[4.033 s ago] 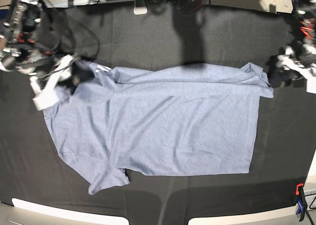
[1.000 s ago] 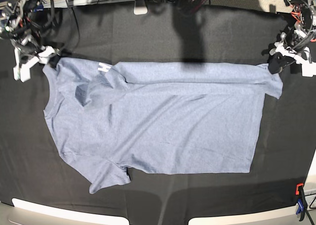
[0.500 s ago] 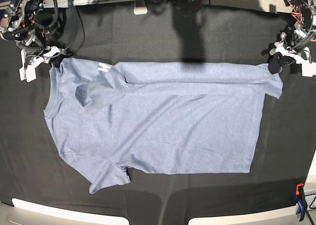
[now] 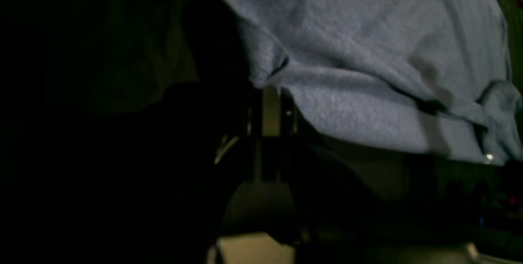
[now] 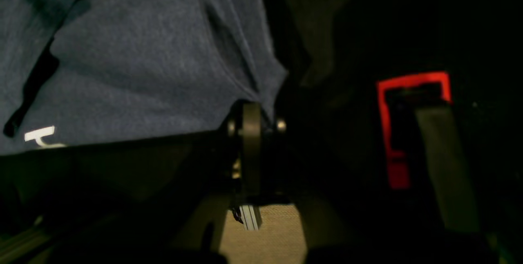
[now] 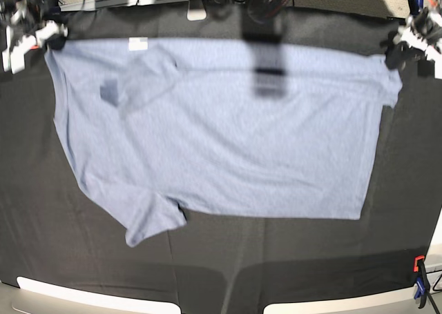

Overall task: Layout the t-shirt on the table in an organized manner, then fold the t-shirt properly
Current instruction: 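Lift both shoulder corners and stretch the shirt flat, then release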

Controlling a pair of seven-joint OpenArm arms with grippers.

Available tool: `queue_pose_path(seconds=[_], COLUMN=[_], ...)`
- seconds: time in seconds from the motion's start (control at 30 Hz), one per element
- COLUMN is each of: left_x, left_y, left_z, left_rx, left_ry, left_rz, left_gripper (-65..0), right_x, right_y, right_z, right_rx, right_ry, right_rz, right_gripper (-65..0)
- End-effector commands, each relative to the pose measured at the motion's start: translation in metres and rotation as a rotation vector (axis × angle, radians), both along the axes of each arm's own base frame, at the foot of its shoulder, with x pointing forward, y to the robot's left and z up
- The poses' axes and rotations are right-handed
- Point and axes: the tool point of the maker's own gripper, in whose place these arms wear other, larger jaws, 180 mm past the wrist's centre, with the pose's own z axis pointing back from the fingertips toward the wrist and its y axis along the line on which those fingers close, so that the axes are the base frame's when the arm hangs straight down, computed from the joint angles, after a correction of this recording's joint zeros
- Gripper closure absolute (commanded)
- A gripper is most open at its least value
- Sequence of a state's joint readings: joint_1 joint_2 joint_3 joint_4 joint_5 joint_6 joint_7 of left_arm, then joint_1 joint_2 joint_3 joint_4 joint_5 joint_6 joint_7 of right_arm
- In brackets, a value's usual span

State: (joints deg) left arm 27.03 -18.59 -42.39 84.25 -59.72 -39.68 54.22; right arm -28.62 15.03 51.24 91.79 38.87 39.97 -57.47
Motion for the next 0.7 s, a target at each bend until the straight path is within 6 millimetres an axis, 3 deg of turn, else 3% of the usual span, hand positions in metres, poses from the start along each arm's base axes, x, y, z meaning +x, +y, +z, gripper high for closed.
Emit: queue_pose_path(seconds=[0.0,0.37,0.67], left_x=[0.004,-0.009,-0.008], left_y=[0.007,0.005,0.022], left_z=[0.012,0.005,0.012], left_rx=[0.015,0.015,0.079], left_ry=[-0.033,0.021,0.058], left_rz=[-0.006,-0.031,-0.09], left_gripper=[0.0,0.0,0.0], right_x=[0.003,-0.012,-0.016], right_y=[-0.008,-0.008,-0.016], right_z=[0.011,0.008,0.01], right_rx=[-0.036,-0.043,-0.07], right_ry=[-0.024,0.029,0.037], right_rz=[0.01,0.022,0.003], right_gripper=[0.0,0.0,0.0])
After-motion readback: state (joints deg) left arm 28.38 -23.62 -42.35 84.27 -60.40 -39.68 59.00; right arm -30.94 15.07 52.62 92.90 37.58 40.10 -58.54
